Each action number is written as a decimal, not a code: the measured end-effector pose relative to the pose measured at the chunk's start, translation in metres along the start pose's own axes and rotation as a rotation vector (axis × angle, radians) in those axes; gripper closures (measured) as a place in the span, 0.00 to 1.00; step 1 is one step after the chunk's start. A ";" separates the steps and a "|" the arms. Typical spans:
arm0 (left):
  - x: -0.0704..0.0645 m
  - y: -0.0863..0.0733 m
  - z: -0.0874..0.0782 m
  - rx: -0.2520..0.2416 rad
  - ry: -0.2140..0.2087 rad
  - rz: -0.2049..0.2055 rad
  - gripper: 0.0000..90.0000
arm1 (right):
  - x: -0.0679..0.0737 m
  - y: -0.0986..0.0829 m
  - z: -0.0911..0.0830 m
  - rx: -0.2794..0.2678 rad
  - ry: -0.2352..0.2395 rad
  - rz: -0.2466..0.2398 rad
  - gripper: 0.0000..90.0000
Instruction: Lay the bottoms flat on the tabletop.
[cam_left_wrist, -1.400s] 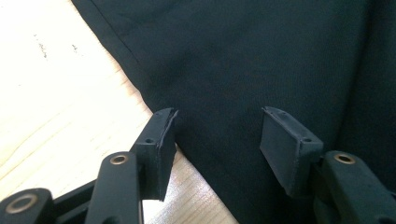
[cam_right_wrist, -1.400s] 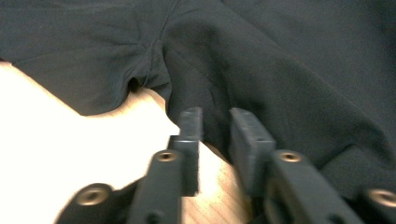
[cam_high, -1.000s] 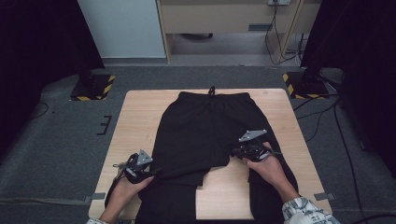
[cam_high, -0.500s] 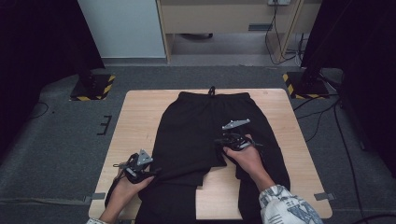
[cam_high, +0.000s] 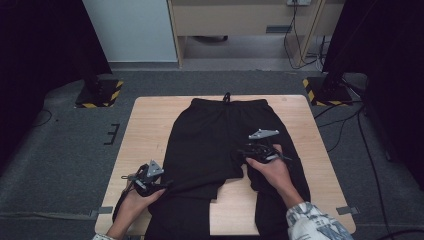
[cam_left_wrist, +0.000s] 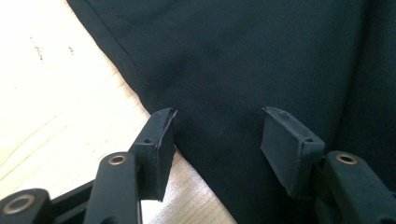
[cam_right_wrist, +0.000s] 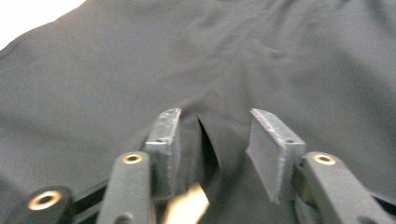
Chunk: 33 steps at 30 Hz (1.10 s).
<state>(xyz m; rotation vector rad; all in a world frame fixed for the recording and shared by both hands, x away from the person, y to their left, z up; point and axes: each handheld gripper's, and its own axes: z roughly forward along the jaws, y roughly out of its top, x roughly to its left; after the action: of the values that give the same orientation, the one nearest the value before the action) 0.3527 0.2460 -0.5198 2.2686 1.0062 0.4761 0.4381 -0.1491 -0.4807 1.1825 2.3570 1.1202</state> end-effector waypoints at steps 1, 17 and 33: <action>0.000 0.000 0.000 0.001 0.003 0.001 0.48 | -0.002 -0.004 -0.007 -0.009 -0.007 -0.004 0.53; -0.001 0.000 0.000 0.000 0.006 -0.004 0.47 | -0.069 -0.094 -0.099 -0.062 -0.243 0.100 0.60; 0.001 -0.001 0.000 -0.003 0.000 -0.015 0.47 | -0.082 -0.136 -0.096 0.046 -0.230 0.176 0.89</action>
<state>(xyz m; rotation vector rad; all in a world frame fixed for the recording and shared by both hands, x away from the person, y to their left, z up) 0.3526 0.2469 -0.5204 2.2569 1.0205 0.4709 0.3613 -0.3124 -0.5259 1.4744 2.1494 0.9284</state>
